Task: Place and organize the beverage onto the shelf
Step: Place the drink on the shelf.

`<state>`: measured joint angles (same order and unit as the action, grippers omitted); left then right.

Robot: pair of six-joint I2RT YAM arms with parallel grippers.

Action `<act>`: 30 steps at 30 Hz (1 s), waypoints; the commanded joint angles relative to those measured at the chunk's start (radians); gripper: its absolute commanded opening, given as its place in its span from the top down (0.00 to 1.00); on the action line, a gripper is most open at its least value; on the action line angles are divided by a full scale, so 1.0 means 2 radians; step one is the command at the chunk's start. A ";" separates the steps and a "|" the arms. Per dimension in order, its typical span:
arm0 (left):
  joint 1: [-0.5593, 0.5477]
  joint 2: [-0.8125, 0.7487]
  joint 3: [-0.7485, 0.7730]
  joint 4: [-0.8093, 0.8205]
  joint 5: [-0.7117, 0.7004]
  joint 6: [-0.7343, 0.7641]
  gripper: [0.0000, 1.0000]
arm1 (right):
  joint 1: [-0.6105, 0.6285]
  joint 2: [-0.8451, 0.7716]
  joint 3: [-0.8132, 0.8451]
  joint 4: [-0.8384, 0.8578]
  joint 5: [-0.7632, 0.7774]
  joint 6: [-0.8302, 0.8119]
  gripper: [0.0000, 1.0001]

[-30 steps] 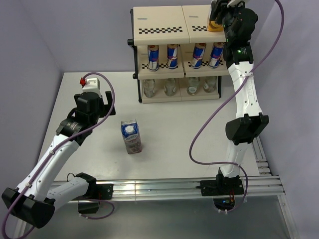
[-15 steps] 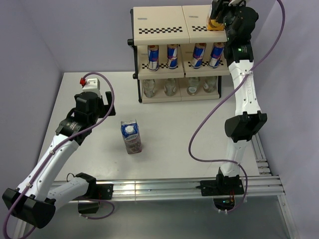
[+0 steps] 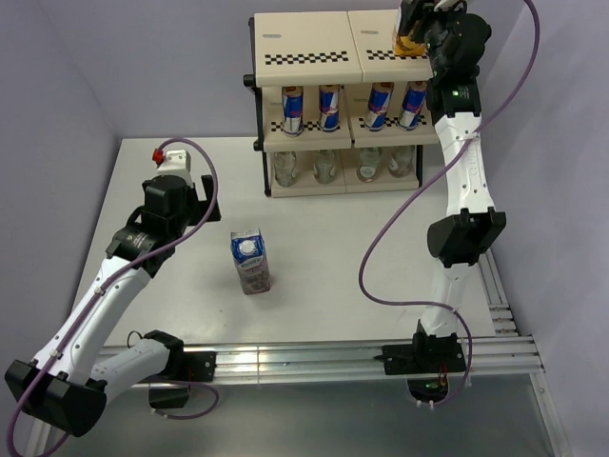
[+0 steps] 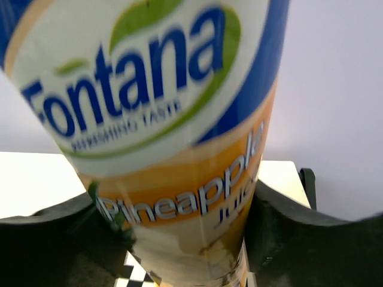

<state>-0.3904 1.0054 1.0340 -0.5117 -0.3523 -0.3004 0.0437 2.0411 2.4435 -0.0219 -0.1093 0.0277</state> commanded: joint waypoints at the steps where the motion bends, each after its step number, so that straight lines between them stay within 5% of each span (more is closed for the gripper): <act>1: 0.003 -0.001 -0.001 0.023 0.011 0.008 0.01 | -0.005 0.016 0.020 0.021 -0.022 -0.008 0.27; 21: 0.005 0.000 -0.002 0.024 0.026 0.010 0.00 | -0.012 0.039 0.008 0.036 -0.035 0.013 0.15; 25: 0.005 0.002 -0.002 0.023 0.027 0.011 0.01 | -0.012 0.044 0.014 0.034 -0.040 0.013 0.19; 27: 0.005 0.003 -0.002 0.024 0.029 0.011 0.01 | -0.012 0.049 0.022 0.028 -0.040 0.013 0.29; 28: 0.005 0.004 -0.002 0.024 0.030 0.011 0.01 | -0.012 0.054 0.034 0.023 -0.039 0.015 0.41; 30: 0.005 0.004 -0.002 0.023 0.030 0.011 0.00 | -0.013 0.055 0.031 0.023 -0.043 0.019 0.44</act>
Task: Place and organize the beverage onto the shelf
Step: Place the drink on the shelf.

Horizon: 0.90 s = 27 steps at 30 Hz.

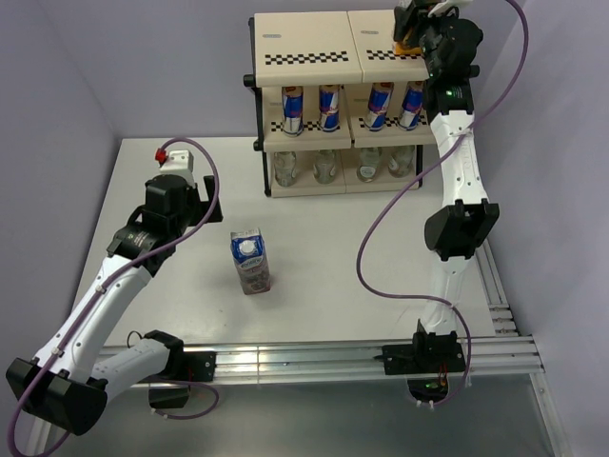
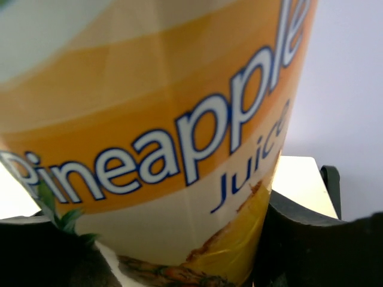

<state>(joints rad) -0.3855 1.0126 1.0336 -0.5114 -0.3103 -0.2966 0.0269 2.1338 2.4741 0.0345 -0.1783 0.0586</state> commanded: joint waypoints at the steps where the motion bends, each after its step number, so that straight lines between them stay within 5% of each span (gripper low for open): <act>1: 0.003 0.001 -0.002 0.024 0.009 0.009 0.01 | -0.007 0.005 0.009 -0.002 -0.010 0.006 0.44; 13: 0.003 0.007 -0.001 0.024 0.019 0.008 0.01 | -0.010 0.041 0.054 -0.075 -0.030 0.016 0.50; 21: 0.003 0.013 -0.001 0.024 0.027 0.008 0.01 | -0.023 0.038 0.042 -0.115 -0.047 0.018 0.29; 27: 0.003 0.013 -0.001 0.024 0.027 0.009 0.02 | -0.023 0.039 0.029 -0.101 -0.057 0.018 0.23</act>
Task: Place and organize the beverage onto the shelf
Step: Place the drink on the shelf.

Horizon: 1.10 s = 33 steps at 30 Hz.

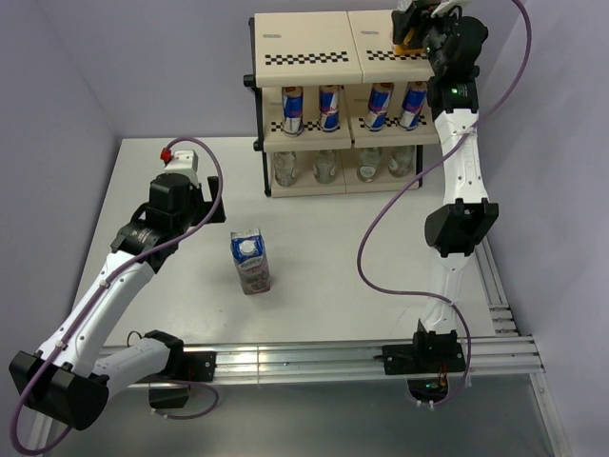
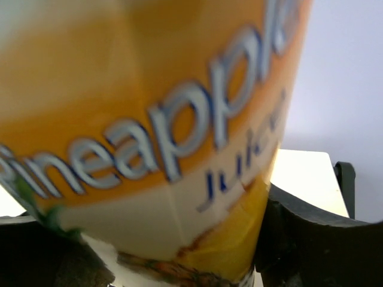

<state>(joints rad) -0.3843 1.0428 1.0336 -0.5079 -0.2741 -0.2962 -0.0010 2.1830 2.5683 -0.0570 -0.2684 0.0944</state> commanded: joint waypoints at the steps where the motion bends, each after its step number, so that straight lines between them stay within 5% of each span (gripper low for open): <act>1: 0.003 -0.002 -0.002 0.022 0.009 0.009 0.02 | -0.009 0.015 -0.019 -0.051 -0.013 0.001 0.22; 18: 0.005 -0.004 -0.004 0.024 0.015 0.010 0.02 | -0.006 -0.007 -0.068 -0.023 -0.018 0.010 0.21; 33: 0.006 -0.008 -0.005 0.023 0.003 0.006 0.00 | -0.005 -0.061 -0.124 0.003 -0.008 0.013 0.00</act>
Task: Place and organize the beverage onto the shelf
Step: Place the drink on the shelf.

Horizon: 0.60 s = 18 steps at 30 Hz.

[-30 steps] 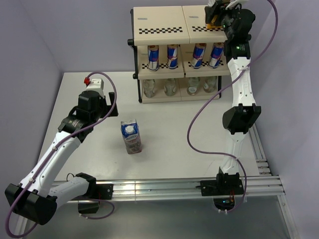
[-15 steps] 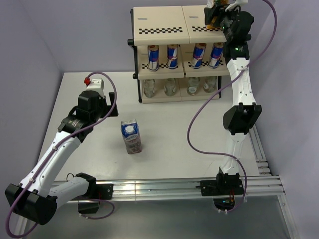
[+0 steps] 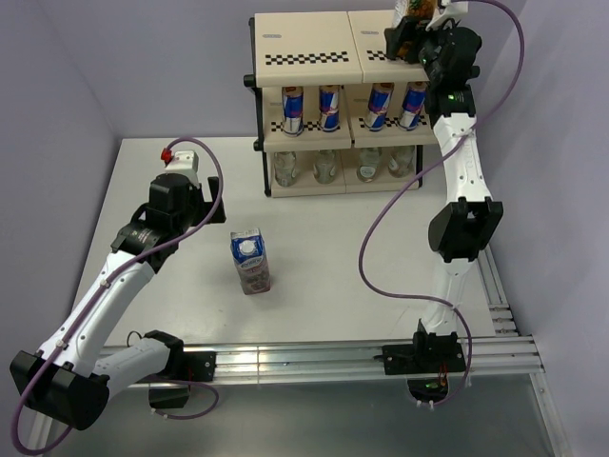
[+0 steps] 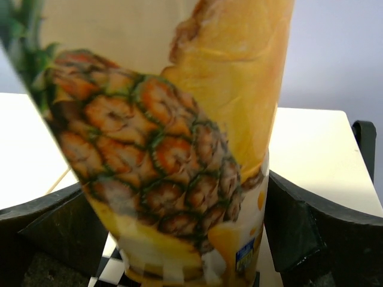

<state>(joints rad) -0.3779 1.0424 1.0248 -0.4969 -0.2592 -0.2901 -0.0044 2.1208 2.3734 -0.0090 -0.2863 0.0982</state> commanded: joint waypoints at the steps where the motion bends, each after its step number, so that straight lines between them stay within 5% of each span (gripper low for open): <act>1: 0.003 -0.008 0.000 0.018 -0.010 0.001 0.00 | -0.003 -0.042 -0.033 -0.016 0.000 0.011 0.00; 18: 0.022 -0.014 0.000 0.022 -0.063 -0.035 0.00 | -0.003 -0.122 -0.101 -0.010 0.013 0.005 0.00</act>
<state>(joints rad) -0.3408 1.0428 1.0248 -0.4961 -0.3527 -0.3389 -0.0048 1.9682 2.1971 -0.0277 -0.2687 0.1059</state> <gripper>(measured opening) 0.995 0.997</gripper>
